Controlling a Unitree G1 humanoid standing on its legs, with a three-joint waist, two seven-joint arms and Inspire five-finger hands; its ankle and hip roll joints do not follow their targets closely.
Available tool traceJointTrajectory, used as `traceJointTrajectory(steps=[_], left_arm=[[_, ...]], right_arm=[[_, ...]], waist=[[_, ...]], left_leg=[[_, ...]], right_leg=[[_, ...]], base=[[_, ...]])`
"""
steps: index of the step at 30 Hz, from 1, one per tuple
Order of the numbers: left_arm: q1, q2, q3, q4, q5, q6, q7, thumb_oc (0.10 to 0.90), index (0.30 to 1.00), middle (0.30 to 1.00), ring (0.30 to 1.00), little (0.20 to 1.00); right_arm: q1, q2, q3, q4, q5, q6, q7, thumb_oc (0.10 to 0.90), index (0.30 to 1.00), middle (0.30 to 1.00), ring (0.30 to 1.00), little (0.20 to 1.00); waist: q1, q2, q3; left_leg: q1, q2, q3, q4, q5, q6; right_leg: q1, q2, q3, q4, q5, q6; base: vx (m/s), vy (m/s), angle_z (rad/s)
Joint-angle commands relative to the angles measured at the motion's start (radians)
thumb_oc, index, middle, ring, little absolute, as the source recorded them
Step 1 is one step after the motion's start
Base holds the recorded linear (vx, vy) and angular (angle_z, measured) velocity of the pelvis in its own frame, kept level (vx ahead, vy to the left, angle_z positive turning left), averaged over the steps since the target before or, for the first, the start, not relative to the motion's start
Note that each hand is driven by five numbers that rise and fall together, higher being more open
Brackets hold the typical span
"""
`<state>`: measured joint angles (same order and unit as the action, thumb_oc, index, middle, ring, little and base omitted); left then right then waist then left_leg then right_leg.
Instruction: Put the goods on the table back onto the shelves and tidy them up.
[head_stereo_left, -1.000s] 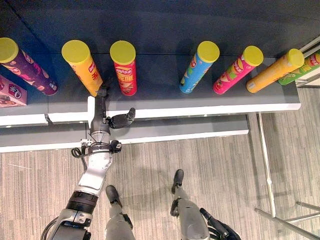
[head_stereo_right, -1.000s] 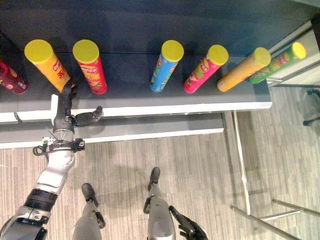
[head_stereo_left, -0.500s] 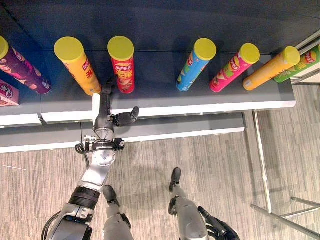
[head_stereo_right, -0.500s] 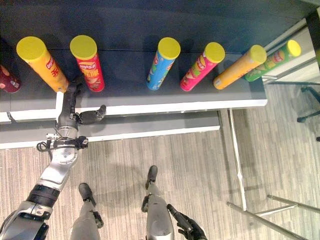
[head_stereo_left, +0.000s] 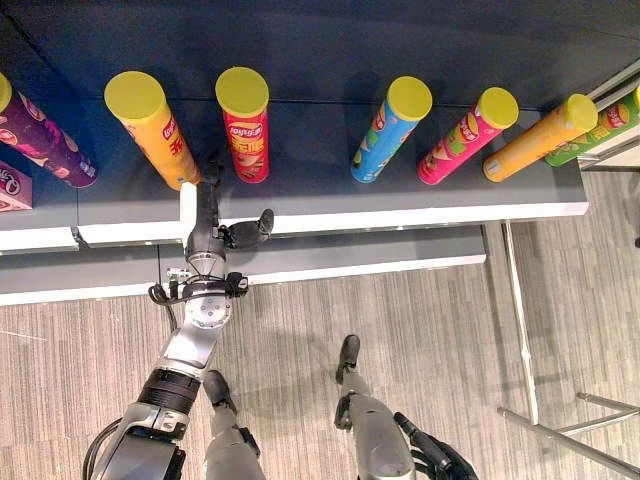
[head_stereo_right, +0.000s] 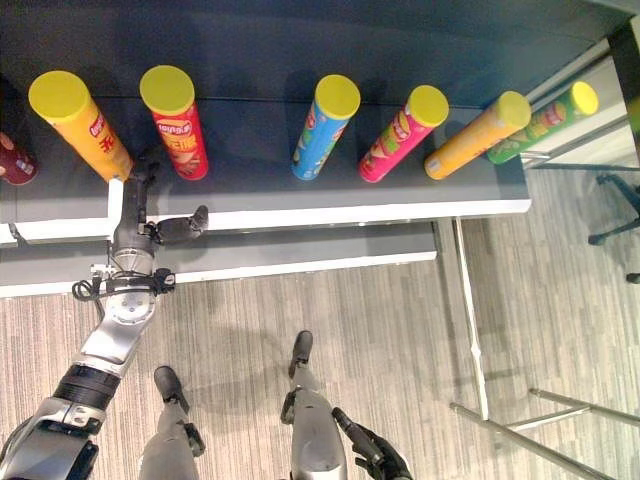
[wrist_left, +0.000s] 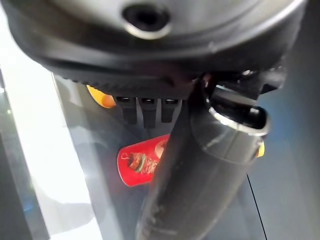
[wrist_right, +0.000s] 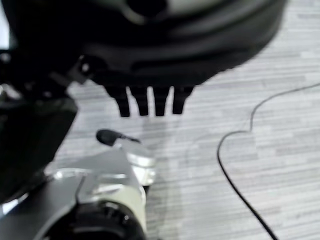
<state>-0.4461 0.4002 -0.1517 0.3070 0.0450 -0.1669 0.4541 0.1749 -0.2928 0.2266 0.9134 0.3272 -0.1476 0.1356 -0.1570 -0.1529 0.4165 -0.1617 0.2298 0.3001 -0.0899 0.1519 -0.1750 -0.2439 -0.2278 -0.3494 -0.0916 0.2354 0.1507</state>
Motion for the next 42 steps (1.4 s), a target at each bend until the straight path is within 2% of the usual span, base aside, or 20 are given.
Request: traceJointTrajectory(steps=[1, 2, 4, 18, 31, 33, 37, 38, 39, 40, 42], left_arm=[[-0.126, 0.036, 0.041, -0.079, 0.065, -0.072, 0.055, 0.8, 0.9, 0.9, 0.9, 0.9], [-0.094, 0.029, 0.059, -0.078, 0.062, -0.072, 0.056, 0.8, 0.9, 0.9, 0.9, 0.9], [-0.141, 0.042, 0.038, -0.054, 0.073, -0.064, 0.063, 0.8, 0.9, 0.9, 0.9, 0.9], [-0.229, 0.085, 0.012, 0.055, 0.103, -0.044, 0.117, 0.8, 0.9, 0.9, 0.9, 0.9], [-0.247, 0.098, 0.031, 0.094, 0.088, -0.041, 0.153, 0.8, 0.9, 0.9, 0.9, 0.9], [-0.261, 0.103, 0.025, 0.112, 0.08, -0.04, 0.155, 0.8, 0.9, 0.9, 0.9, 0.9], [-0.271, 0.103, 0.017, 0.109, 0.075, -0.042, 0.152, 0.8, 0.9, 0.9, 0.9, 0.9], [-0.27, 0.097, 0.012, 0.107, 0.073, -0.043, 0.147, 0.8, 0.9, 0.9, 0.9, 0.9], [-0.271, 0.097, 0.011, 0.106, 0.073, -0.044, 0.147, 0.8, 0.9, 0.9, 0.9, 0.9], [-0.271, 0.093, 0.008, 0.107, 0.072, -0.044, 0.144, 0.8, 0.9, 0.9, 0.9, 0.9], [-0.274, 0.089, 0.0, 0.111, 0.072, -0.045, 0.138, 0.8, 0.9, 0.9, 0.9, 0.9]], right_arm=[[0.012, 0.063, 0.086, -0.041, -0.059, 0.02, -0.004, 0.8, 0.9, 0.9, 0.9, 0.9], [0.008, 0.066, 0.086, -0.075, -0.029, 0.019, -0.002, 0.8, 0.9, 0.9, 0.9, 0.9], [0.035, 0.052, 0.092, -0.087, -0.047, 0.022, 0.01, 0.8, 0.9, 0.9, 0.9, 0.9], [0.091, 0.034, 0.105, -0.09, -0.085, 0.008, 0.004, 0.8, 0.9, 0.9, 0.9, 0.9], [0.084, 0.032, 0.11, -0.091, -0.079, 0.004, -0.001, 0.8, 0.9, 0.9, 0.9, 0.9], [0.083, 0.029, 0.113, -0.092, -0.078, 0.005, -0.001, 0.8, 0.9, 0.9, 0.9, 0.9], [0.085, 0.027, 0.116, -0.093, -0.077, 0.005, 0.0, 0.8, 0.9, 0.9, 0.9, 0.9], [0.085, 0.028, 0.116, -0.088, -0.077, 0.006, -0.001, 0.8, 0.9, 0.9, 0.9, 0.9], [0.085, 0.028, 0.115, -0.088, -0.077, 0.006, -0.001, 0.8, 0.9, 0.9, 0.9, 0.9], [0.083, 0.029, 0.115, -0.086, -0.077, 0.007, -0.001, 0.8, 0.9, 0.9, 0.9, 0.9], [0.077, 0.031, 0.114, -0.083, -0.075, 0.008, -0.004, 0.8, 0.9, 0.9, 0.9, 0.9]], waist=[[0.02, -0.02, 0.024], [0.025, -0.016, 0.023], [0.015, -0.022, 0.017], [-0.016, -0.046, 0.019], [-0.016, -0.056, 0.014], [-0.017, -0.053, 0.011], [-0.019, -0.061, 0.015], [-0.018, -0.056, 0.01], [-0.018, -0.062, 0.014], [-0.018, -0.057, 0.01], [-0.02, -0.064, 0.013]], left_leg=[[0.072, 0.019, 0.045, 0.003, -0.105, -0.02], [0.074, 0.019, 0.043, 0.003, -0.107, -0.019], [0.077, 0.022, 0.046, 0.003, -0.106, -0.021], [0.082, 0.031, 0.059, 0.003, -0.1, -0.022], [0.083, 0.031, 0.063, 0.003, -0.101, -0.02], [0.093, 0.037, 0.057, 0.003, -0.12, -0.028], [0.085, 0.032, 0.067, 0.003, -0.101, -0.02], [0.095, 0.037, 0.059, 0.003, -0.121, -0.027], [0.086, 0.031, 0.067, 0.003, -0.101, -0.02], [0.095, 0.036, 0.059, 0.003, -0.121, -0.027], [0.086, 0.03, 0.066, 0.003, -0.101, -0.018]], right_leg=[[0.064, -0.027, -0.025, 0.042, -0.11, 0.088], [0.065, -0.027, -0.024, 0.042, -0.111, 0.087], [0.065, -0.025, -0.024, 0.044, -0.113, 0.087], [0.051, -0.018, -0.008, 0.053, -0.116, 0.088], [0.046, -0.014, -0.004, 0.054, -0.114, 0.087], [0.055, -0.006, 0.005, 0.052, -0.128, 0.097], [0.045, -0.011, -0.004, 0.055, -0.114, 0.087], [0.054, -0.004, 0.006, 0.052, -0.128, 0.097], [0.046, -0.01, -0.003, 0.054, -0.114, 0.087], [0.055, -0.004, 0.007, 0.052, -0.128, 0.097], [0.045, -0.011, 0.0, 0.054, -0.115, 0.087]], base=[[0.0, 0.0, 0.0], [0.0, 0.0, 0.0], [0.0, 0.0, 0.0], [0.0, -0.003, -0.02], [0.01, -0.003, -0.01], [0.08, -0.004, -0.03], [-0.03, -0.005, -0.05], [0.0, 0.0, 0.0], [0.08, 0.004, -0.01], [-0.06, -0.01, -0.01], [-0.03, -0.005, -0.01]])
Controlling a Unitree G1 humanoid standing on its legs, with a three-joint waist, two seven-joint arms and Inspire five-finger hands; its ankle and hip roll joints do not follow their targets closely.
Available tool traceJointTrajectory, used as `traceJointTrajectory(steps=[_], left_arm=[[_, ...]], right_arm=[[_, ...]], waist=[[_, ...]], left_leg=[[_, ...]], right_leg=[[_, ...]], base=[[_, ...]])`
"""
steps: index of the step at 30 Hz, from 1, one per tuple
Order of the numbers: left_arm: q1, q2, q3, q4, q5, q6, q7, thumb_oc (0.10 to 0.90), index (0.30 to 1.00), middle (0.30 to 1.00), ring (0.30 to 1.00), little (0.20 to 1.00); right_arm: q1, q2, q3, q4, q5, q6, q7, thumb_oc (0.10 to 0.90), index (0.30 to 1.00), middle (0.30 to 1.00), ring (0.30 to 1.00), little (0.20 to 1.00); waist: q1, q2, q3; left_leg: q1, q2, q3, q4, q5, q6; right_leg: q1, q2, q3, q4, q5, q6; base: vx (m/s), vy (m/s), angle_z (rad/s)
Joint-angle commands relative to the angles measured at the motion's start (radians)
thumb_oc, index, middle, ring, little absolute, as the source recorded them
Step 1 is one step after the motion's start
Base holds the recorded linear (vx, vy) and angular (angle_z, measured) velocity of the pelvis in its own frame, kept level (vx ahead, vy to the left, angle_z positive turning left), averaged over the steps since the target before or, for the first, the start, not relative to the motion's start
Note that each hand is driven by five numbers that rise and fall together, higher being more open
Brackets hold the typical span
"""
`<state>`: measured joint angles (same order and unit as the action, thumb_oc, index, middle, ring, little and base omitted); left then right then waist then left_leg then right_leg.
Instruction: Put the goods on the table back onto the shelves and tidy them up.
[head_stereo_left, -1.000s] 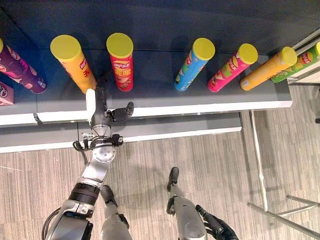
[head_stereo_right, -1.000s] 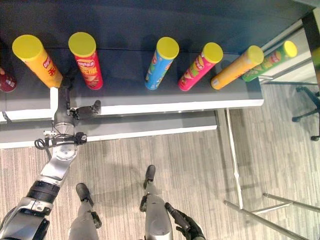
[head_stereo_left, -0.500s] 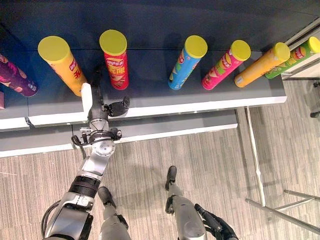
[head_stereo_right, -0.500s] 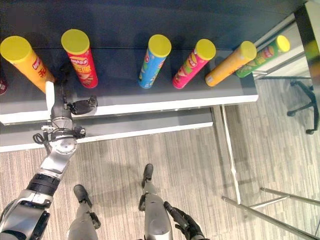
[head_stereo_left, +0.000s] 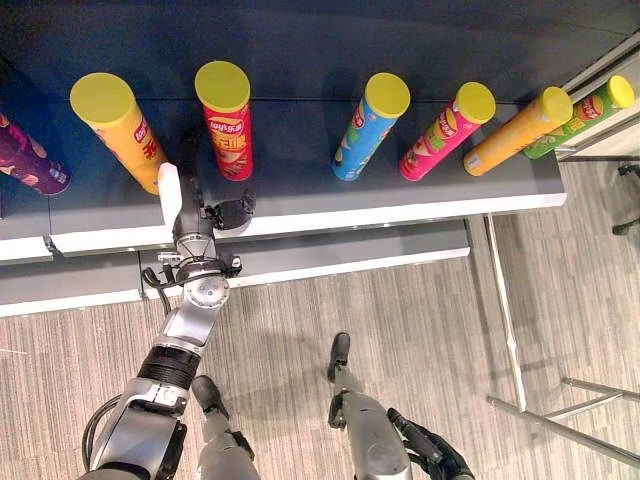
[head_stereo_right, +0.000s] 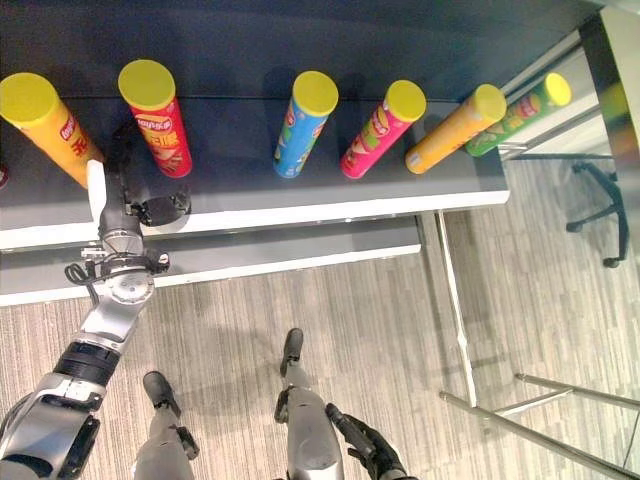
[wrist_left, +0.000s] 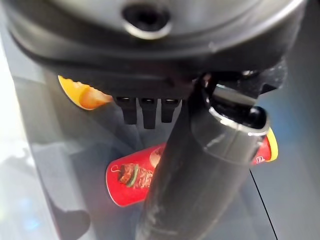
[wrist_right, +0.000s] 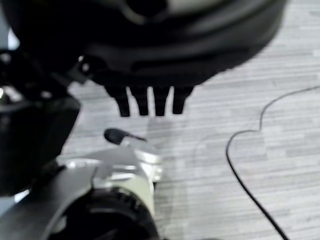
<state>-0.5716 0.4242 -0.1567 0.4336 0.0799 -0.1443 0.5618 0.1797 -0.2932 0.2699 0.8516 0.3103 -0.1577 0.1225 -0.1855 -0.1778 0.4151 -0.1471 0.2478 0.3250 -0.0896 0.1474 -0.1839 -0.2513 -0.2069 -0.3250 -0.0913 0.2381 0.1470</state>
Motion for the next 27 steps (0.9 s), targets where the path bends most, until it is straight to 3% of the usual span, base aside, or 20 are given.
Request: traceJointTrajectory(steps=[1, 2, 4, 5, 6, 27], left_arm=[[-0.148, 0.062, -0.003, -0.016, 0.036, -0.068, 0.024, 0.8, 0.9, 0.9, 0.9, 0.9], [-0.15, 0.061, -0.006, -0.011, 0.034, -0.067, 0.022, 0.8, 0.9, 0.9, 0.9, 0.9], [-0.153, 0.059, -0.011, -0.011, 0.032, -0.069, 0.018, 0.8, 0.9, 0.9, 0.9, 0.9], [-0.152, 0.057, -0.014, -0.011, 0.031, -0.069, 0.015, 0.8, 0.9, 0.9, 0.9, 0.9], [-0.153, 0.057, -0.014, -0.011, 0.031, -0.069, 0.015, 0.8, 0.9, 0.9, 0.9, 0.9], [-0.134, 0.012, -0.043, -0.014, 0.021, -0.071, -0.025, 0.8, 0.9, 0.9, 0.9, 0.9]], right_arm=[[0.072, 0.032, 0.07, -0.02, -0.057, 0.018, 0.008, 0.8, 0.9, 0.9, 0.9, 0.9], [0.071, 0.033, 0.071, -0.02, -0.057, 0.02, 0.009, 0.8, 0.9, 0.9, 0.9, 0.9], [0.072, 0.032, 0.07, -0.021, -0.055, 0.018, 0.008, 0.8, 0.9, 0.9, 0.9, 0.9], [0.072, 0.032, 0.07, -0.021, -0.053, 0.019, 0.008, 0.8, 0.9, 0.9, 0.9, 0.9], [0.071, 0.032, 0.069, -0.022, -0.053, 0.019, 0.009, 0.8, 0.9, 0.9, 0.9, 0.9], [0.056, 0.037, 0.066, -0.012, -0.042, 0.025, 0.005, 0.8, 0.9, 0.9, 0.9, 0.9]], waist=[[0.008, -0.038, 0.016], [0.007, -0.031, 0.012], [0.006, -0.037, 0.015], [0.007, -0.031, 0.012], [0.006, -0.037, 0.015], [0.006, -0.037, 0.017]], left_leg=[[0.072, 0.011, 0.042, 0.002, -0.099, -0.008], [0.082, 0.016, 0.036, 0.002, -0.118, -0.016], [0.073, 0.01, 0.045, 0.002, -0.099, -0.007], [0.083, 0.016, 0.038, 0.002, -0.118, -0.015], [0.073, 0.01, 0.046, 0.002, -0.098, -0.008], [0.081, 0.008, 0.043, 0.002, -0.102, -0.002]], right_leg=[[0.052, -0.032, -0.022, 0.055, -0.118, 0.09], [0.06, -0.026, -0.012, 0.053, -0.132, 0.1], [0.051, -0.032, -0.02, 0.056, -0.119, 0.089], [0.061, -0.025, -0.01, 0.054, -0.132, 0.099], [0.051, -0.032, -0.019, 0.056, -0.119, 0.089], [0.054, -0.032, -0.015, 0.059, -0.119, 0.087]], base=[[0.08, 0.01, -0.01], [0.08, 0.01, 0.0], [0.0, 0.0, 0.0], [-0.07, -0.007, -0.01], [0.0, 0.0, 0.0], [0.0, -0.001, 0.0]])
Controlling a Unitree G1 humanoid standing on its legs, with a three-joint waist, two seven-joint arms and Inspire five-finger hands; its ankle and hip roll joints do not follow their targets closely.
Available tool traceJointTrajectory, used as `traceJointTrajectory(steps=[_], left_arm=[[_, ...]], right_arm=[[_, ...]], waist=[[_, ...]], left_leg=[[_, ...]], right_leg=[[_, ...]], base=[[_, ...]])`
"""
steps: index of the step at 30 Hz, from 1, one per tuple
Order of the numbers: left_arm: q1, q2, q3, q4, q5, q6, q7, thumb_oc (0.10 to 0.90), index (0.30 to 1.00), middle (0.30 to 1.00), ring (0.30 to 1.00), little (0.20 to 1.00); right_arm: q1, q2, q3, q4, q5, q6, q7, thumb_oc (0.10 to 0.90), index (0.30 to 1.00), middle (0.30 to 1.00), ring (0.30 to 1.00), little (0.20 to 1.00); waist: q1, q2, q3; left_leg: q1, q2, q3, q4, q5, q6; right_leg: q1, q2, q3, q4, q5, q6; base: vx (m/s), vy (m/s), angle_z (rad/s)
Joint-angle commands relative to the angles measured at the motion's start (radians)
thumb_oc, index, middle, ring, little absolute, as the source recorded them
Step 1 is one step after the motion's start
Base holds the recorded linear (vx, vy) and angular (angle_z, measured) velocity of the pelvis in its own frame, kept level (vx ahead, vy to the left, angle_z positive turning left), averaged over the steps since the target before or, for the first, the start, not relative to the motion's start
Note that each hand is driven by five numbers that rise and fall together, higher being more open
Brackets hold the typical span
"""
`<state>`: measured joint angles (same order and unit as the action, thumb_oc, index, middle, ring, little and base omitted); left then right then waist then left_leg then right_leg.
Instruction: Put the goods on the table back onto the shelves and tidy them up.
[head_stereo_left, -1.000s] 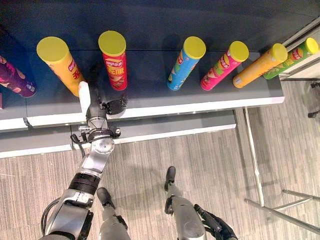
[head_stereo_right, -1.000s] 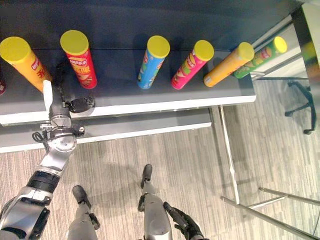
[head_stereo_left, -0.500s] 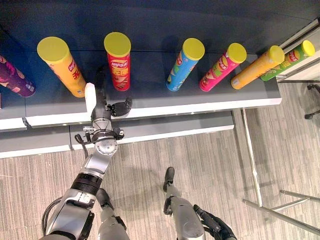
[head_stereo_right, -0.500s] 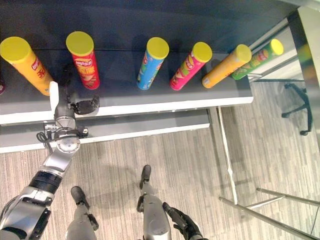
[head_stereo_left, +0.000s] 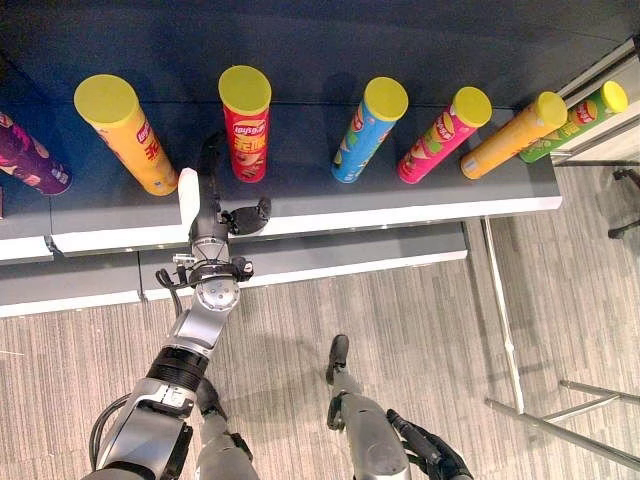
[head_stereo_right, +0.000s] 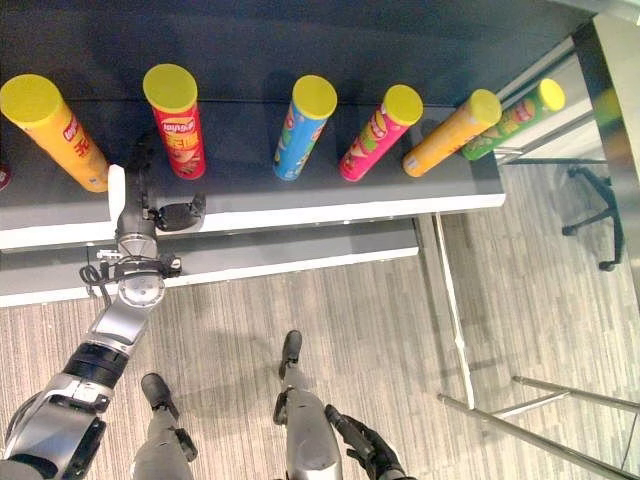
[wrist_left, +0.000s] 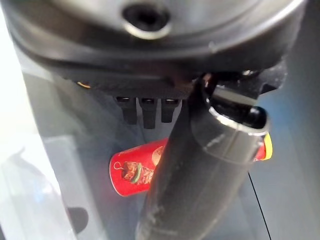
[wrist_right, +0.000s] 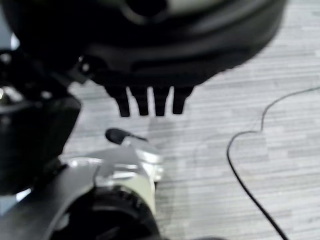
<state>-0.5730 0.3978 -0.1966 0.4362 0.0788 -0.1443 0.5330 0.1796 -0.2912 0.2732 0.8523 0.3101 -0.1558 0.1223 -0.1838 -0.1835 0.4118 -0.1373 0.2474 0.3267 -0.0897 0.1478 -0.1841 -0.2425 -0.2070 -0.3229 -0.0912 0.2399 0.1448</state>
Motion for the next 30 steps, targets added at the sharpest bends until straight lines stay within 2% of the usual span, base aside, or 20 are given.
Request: traceJointTrajectory(steps=[1, 30], left_arm=[[-0.13, 0.033, -0.008, -0.015, 0.019, -0.071, -0.001, 0.8, 0.9, 0.9, 0.9, 0.9], [-0.088, 0.004, 0.0, -0.011, -0.026, -0.078, -0.016, 0.8, 0.9, 0.9, 0.9, 0.9]], right_arm=[[0.049, 0.035, 0.061, -0.01, -0.039, 0.023, 0.005, 0.8, 0.9, 0.9, 0.9, 0.9], [0.031, 0.043, 0.053, 0.001, -0.015, 0.03, 0.001, 0.8, 0.9, 0.9, 0.9, 0.9]], waist=[[0.005, -0.031, 0.019], [0.016, -0.032, 0.017]], left_leg=[[0.071, 0.008, 0.042, 0.002, -0.102, -0.001], [0.072, 0.003, 0.038, 0.002, -0.104, 0.004]], right_leg=[[0.046, -0.032, -0.016, 0.058, -0.12, 0.089], [0.055, -0.033, -0.019, 0.058, -0.12, 0.087]], base=[[0.0, 0.0, 0.0], [0.0, 0.0, 0.0]])
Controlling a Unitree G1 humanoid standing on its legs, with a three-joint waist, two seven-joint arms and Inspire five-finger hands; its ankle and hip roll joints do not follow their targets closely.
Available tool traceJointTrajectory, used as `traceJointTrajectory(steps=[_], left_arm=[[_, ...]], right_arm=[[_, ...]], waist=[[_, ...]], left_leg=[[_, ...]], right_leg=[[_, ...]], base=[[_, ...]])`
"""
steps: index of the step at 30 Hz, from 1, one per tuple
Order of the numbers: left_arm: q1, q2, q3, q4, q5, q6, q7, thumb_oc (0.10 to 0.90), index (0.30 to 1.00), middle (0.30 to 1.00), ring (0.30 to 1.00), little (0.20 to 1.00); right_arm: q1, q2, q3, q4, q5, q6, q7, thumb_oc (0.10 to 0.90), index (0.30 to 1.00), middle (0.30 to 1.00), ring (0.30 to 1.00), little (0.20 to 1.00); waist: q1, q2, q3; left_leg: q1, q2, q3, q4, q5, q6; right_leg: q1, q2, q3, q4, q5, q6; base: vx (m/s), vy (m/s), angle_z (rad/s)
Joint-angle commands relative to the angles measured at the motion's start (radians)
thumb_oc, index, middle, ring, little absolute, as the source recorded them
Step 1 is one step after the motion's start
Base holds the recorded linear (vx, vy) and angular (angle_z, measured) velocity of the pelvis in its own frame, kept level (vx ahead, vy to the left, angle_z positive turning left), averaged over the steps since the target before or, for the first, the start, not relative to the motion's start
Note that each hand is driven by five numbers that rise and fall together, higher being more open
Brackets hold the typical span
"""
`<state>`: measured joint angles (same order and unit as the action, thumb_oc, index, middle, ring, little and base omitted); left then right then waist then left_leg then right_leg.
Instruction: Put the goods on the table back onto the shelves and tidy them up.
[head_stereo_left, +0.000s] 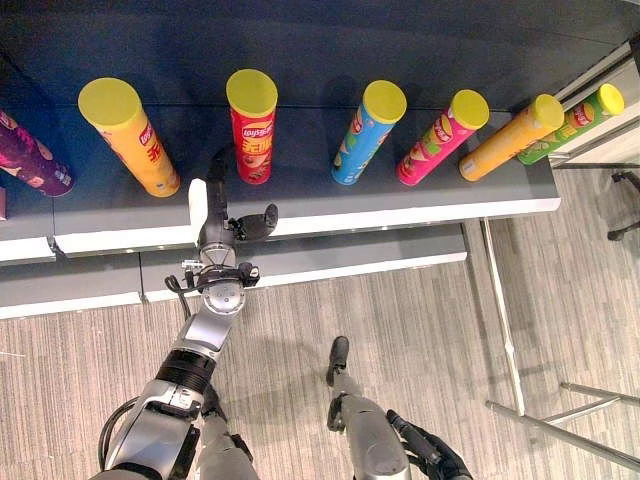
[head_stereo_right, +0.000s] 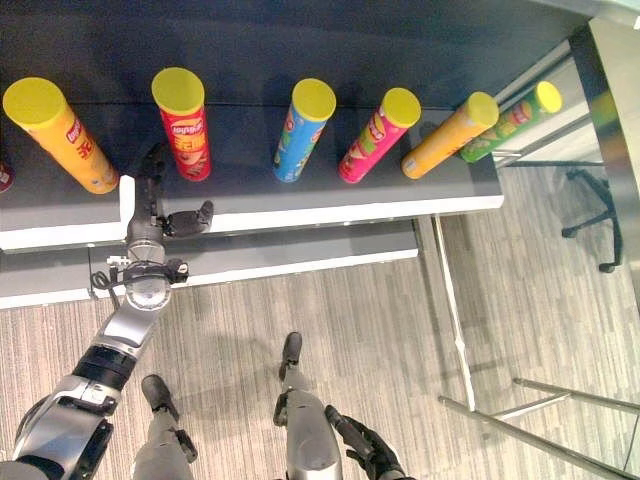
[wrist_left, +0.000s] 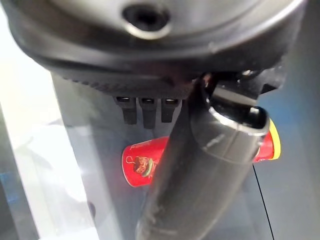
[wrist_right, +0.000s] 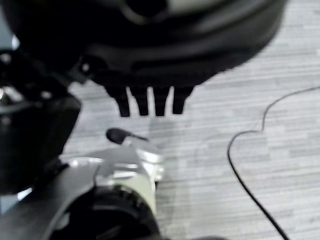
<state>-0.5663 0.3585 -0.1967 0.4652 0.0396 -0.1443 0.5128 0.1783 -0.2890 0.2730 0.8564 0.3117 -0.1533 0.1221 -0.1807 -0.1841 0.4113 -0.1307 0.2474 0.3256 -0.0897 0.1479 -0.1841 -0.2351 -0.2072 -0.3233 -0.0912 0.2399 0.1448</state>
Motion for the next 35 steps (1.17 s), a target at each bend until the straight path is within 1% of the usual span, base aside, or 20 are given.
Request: traceJointTrajectory(steps=[1, 12, 14, 15, 19, 22, 23, 24, 25, 26, 27, 28, 29, 30, 31, 32, 33, 35], left_arm=[[-0.092, 0.043, -0.001, -0.041, 0.01, -0.079, 0.001, 0.8, 0.9, 0.9, 0.9, 0.9], [-0.087, 0.052, 0.004, -0.042, 0.0, -0.079, -0.008, 0.8, 0.9, 0.9, 0.9, 0.9], [-0.072, 0.054, 0.004, -0.066, -0.009, -0.082, -0.032, 0.8, 0.9, 0.9, 0.9, 0.9], [-0.059, 0.056, 0.004, -0.093, -0.014, -0.083, -0.048, 0.8, 0.9, 0.9, 0.9, 0.9], [0.06, 0.079, 0.004, -0.247, -0.02, -0.088, -0.153, 0.8, 0.9, 0.9, 0.9, 0.9], [0.191, 0.111, 0.022, -0.359, -0.02, -0.095, -0.242, 0.8, 0.9, 0.9, 0.9, 0.9], [0.271, 0.129, 0.043, -0.406, -0.051, -0.095, -0.301, 0.8, 0.9, 0.9, 0.9, 0.9], [0.274, 0.129, 0.045, -0.408, -0.052, -0.094, -0.302, 0.8, 0.9, 0.9, 0.9, 0.9], [0.315, 0.129, 0.052, -0.416, -0.074, -0.092, -0.328, 0.8, 0.9, 0.9, 0.9, 0.9], [0.349, 0.136, 0.052, -0.428, -0.096, -0.089, -0.361, 0.8, 0.9, 0.9, 0.9, 0.9], [0.43, 0.15, 0.056, -0.452, -0.18, -0.086, -0.438, 0.8, 0.9, 0.9, 0.9, 0.9], [0.433, 0.15, 0.058, -0.454, -0.181, -0.085, -0.439, 0.8, 0.9, 0.9, 0.9, 0.9], [0.492, 0.159, 0.049, -0.442, -0.223, -0.076, -0.497, 0.8, 0.9, 0.9, 0.9, 0.9], [0.493, 0.159, 0.05, -0.443, -0.224, -0.075, -0.498, 0.8, 0.9, 0.9, 0.9, 0.9], [0.554, 0.164, 0.047, -0.408, -0.287, -0.06, -0.556, 0.8, 0.9, 0.9, 0.9, 0.9], [0.568, 0.166, 0.04, -0.392, -0.273, -0.057, -0.562, 0.8, 0.9, 0.9, 0.9, 0.9], [0.569, 0.166, 0.04, -0.391, -0.272, -0.057, -0.562, 0.8, 0.9, 0.9, 0.9, 0.9], [0.613, 0.165, 0.035, -0.337, -0.269, -0.042, -0.584, 0.8, 0.9, 0.9, 0.9, 0.9]], right_arm=[[0.032, 0.042, 0.052, 0.0, -0.016, 0.028, -0.001, 0.8, 0.9, 0.9, 0.9, 0.9], [0.031, 0.04, 0.044, 0.002, -0.013, 0.027, 0.0, 0.8, 0.9, 0.9, 0.9, 0.9], [0.028, 0.037, 0.035, 0.002, -0.012, 0.03, 0.0, 0.8, 0.9, 0.9, 0.9, 0.9], [0.025, 0.037, 0.03, 0.004, -0.015, 0.032, 0.0, 0.8, 0.9, 0.9, 0.9, 0.9], [-0.009, 0.041, -0.012, 0.046, -0.031, 0.049, -0.007, 0.8, 0.9, 0.9, 0.9, 0.9], [-0.046, 0.046, -0.054, 0.107, -0.055, 0.066, -0.013, 0.8, 0.9, 0.9, 0.9, 0.9], [-0.075, 0.045, -0.078, 0.151, -0.068, 0.081, -0.015, 0.8, 0.9, 0.9, 0.9, 0.9], [-0.075, 0.045, -0.077, 0.152, -0.068, 0.08, -0.014, 0.8, 0.9, 0.9, 0.9, 0.9], [-0.08, 0.046, -0.088, 0.166, -0.077, 0.086, -0.017, 0.8, 0.9, 0.9, 0.9, 0.9], [-0.093, 0.041, -0.099, 0.188, -0.082, 0.091, -0.018, 0.8, 0.9, 0.9, 0.9, 0.9], [-0.115, 0.036, -0.116, 0.231, -0.103, 0.104, -0.029, 0.8, 0.9, 0.9, 0.9, 0.9], [-0.115, 0.036, -0.115, 0.232, -0.103, 0.104, -0.029, 0.8, 0.9, 0.9, 0.9, 0.9], [-0.137, 0.03, -0.131, 0.263, -0.117, 0.109, -0.03, 0.8, 0.9, 0.9, 0.9, 0.9], [-0.137, 0.03, -0.131, 0.263, -0.117, 0.109, -0.03, 0.8, 0.9, 0.9, 0.9, 0.9], [-0.157, 0.022, -0.135, 0.283, -0.139, 0.114, -0.033, 0.8, 0.9, 0.9, 0.9, 0.9], [-0.162, 0.021, -0.133, 0.292, -0.148, 0.115, -0.035, 0.8, 0.9, 0.9, 0.9, 0.9], [-0.161, 0.021, -0.133, 0.292, -0.148, 0.115, -0.035, 0.8, 0.9, 0.9, 0.9, 0.9], [-0.166, 0.024, -0.135, 0.295, -0.158, 0.112, -0.039, 0.8, 0.9, 0.9, 0.9, 0.9]], waist=[[0.013, -0.031, 0.016], [0.017, -0.028, 0.012], [0.021, -0.019, 0.003], [0.024, -0.012, -0.002], [0.05, 0.032, -0.029], [0.076, 0.069, -0.057], [0.087, 0.086, -0.078], [0.086, 0.086, -0.078], [0.092, 0.095, -0.092], [0.095, 0.103, -0.103], [0.105, 0.119, -0.129], [0.103, 0.119, -0.13], [0.109, 0.131, -0.156], [0.108, 0.131, -0.156], [0.114, 0.142, -0.184], [0.117, 0.144, -0.197], [0.117, 0.145, -0.198], [0.124, 0.148, -0.22]], left_leg=[[0.066, 0.003, 0.039, 0.002, -0.103, 0.003], [0.067, 0.004, 0.04, 0.002, -0.102, 0.002], [0.07, 0.002, 0.038, 0.002, -0.103, 0.003], [0.072, 0.0, 0.036, 0.002, -0.104, 0.004], [0.082, -0.012, 0.025, 0.002, -0.112, 0.009], [0.1, -0.022, 0.015, 0.002, -0.121, 0.013], [0.107, -0.026, 0.004, 0.002, -0.121, 0.015], [0.107, -0.026, 0.004, 0.002, -0.121, 0.015], [0.111, -0.028, -0.001, 0.002, -0.12, 0.015], [0.115, -0.03, -0.006, 0.002, -0.12, 0.015], [0.121, -0.032, -0.012, 0.002, -0.117, 0.016], [0.12, -0.032, -0.013, 0.002, -0.117, 0.016], [0.127, -0.033, -0.017, 0.002, -0.115, 0.016], [0.127, -0.033, -0.017, 0.002, -0.115, 0.016], [0.13, -0.031, -0.02, 0.002, -0.111, 0.015], [0.134, -0.03, -0.019, 0.002, -0.111, 0.015], [0.133, -0.03, -0.019, 0.002, -0.111, 0.015], [0.145, -0.027, -0.017, 0.002, -0.113, 0.013]], right_leg=[[0.048, -0.033, -0.019, 0.058, -0.12, 0.087], [0.056, -0.031, -0.022, 0.053, -0.117, 0.088], [0.061, -0.034, -0.023, 0.054, -0.118, 0.089], [0.064, -0.035, -0.025, 0.054, -0.119, 0.089], [0.092, -0.047, -0.033, 0.054, -0.127, 0.089], [0.125, -0.055, -0.041, 0.05, -0.133, 0.089], [0.145, -0.058, -0.046, 0.049, -0.134, 0.089], [0.146, -0.057, -0.047, 0.048, -0.134, 0.089], [0.158, -0.058, -0.053, 0.044, -0.134, 0.089], [0.167, -0.058, -0.054, 0.04, -0.132, 0.089], [0.186, -0.06, -0.065, 0.035, -0.13, 0.089], [0.186, -0.06, -0.066, 0.034, -0.13, 0.089], [0.203, -0.062, -0.074, 0.024, -0.125, 0.089], [0.203, -0.061, -0.074, 0.023, -0.125, 0.089], [0.214, -0.063, -0.083, 0.015, -0.116, 0.091], [0.22, -0.064, -0.087, 0.013, -0.116, 0.091], [0.219, -0.064, -0.087, 0.013, -0.116, 0.091], [0.235, -0.064, -0.091, 0.009, -0.116, 0.092]], base=[[0.0, 0.0, 0.0], [0.0, 0.0, 0.0], [0.0, 0.0, 0.0], [0.0, 0.0, 0.0], [0.03, 0.052, 0.0], [0.04, 0.087, 0.07], [0.04, 0.072, 0.14], [0.04, 0.065, 0.22], [0.02, 0.05, 0.23], [0.03, 0.107, 0.21], [0.01, 0.085, 0.18], [0.02, 0.112, 0.11], [0.01, 0.055, 0.04], [0.02, 0.115, 0.1], [0.03, 0.083, 0.1], [0.03, 0.083, 0.13], [0.03, 0.049, 0.06], [0.03, 0.047, 0.03]])
